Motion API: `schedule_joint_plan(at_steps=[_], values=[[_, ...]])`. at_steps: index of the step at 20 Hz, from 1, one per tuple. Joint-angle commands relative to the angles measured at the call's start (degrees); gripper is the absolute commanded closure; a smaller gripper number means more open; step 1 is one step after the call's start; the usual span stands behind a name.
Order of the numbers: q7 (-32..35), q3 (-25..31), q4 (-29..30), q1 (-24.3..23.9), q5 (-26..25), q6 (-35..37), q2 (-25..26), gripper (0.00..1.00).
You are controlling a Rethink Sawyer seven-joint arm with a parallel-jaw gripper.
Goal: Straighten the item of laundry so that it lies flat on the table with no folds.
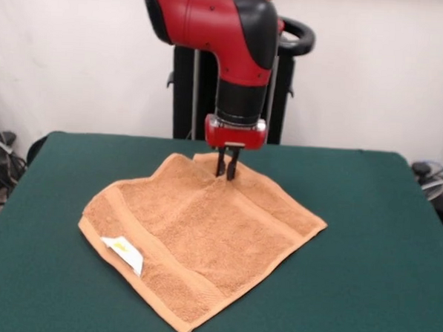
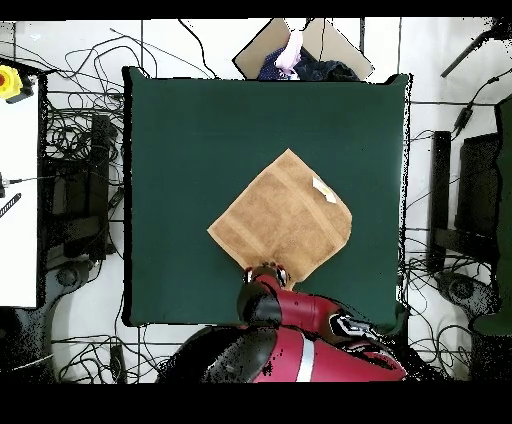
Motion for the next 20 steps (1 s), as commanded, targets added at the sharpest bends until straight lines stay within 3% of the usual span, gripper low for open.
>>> schedule_joint_plan(at_steps=[1, 14, 20], values=[[13.89, 0.76, 1.40, 2.73, 2.66, -3.57, 0.89, 0.00], [17.07, -1.05, 1.91, 3.50, 7.73, -8.53, 2.36, 0.00], [22.83, 0.87, 3.98, 0.42, 13.26, -13.29, 2.47, 0.00]])
